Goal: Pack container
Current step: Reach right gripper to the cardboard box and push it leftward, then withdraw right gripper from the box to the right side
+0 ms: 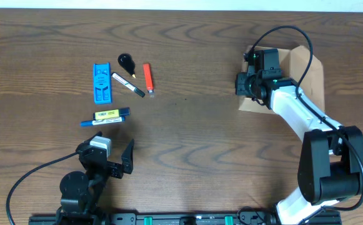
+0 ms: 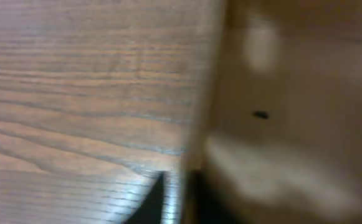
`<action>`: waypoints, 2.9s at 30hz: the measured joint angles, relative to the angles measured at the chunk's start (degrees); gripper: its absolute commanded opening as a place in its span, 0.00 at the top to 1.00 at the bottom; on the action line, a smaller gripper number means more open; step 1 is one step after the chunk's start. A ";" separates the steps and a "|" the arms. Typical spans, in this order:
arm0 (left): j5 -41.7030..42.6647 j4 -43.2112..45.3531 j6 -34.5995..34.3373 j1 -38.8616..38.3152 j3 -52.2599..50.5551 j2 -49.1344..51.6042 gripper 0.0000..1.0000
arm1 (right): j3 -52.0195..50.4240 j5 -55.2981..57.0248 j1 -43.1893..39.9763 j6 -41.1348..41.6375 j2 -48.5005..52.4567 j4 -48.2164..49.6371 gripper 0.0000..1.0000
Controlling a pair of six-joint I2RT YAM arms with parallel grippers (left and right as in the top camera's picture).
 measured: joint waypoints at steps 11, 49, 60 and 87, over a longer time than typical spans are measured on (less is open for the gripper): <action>0.00 0.00 0.00 0.00 0.00 0.00 0.05 | 8.35 -3.58 5.05 -16.22 -2.71 -10.23 0.99; 0.00 0.00 0.00 0.00 0.00 0.00 0.05 | 8.44 -19.54 13.84 -73.24 -2.58 -26.21 0.99; -0.02 0.00 0.00 0.00 0.00 0.00 0.05 | 8.37 -20.63 13.81 -77.24 -1.70 -28.87 0.99; 0.00 0.00 0.00 0.00 0.00 0.00 0.05 | 8.13 -25.94 12.24 -71.97 -4.98 -31.34 0.01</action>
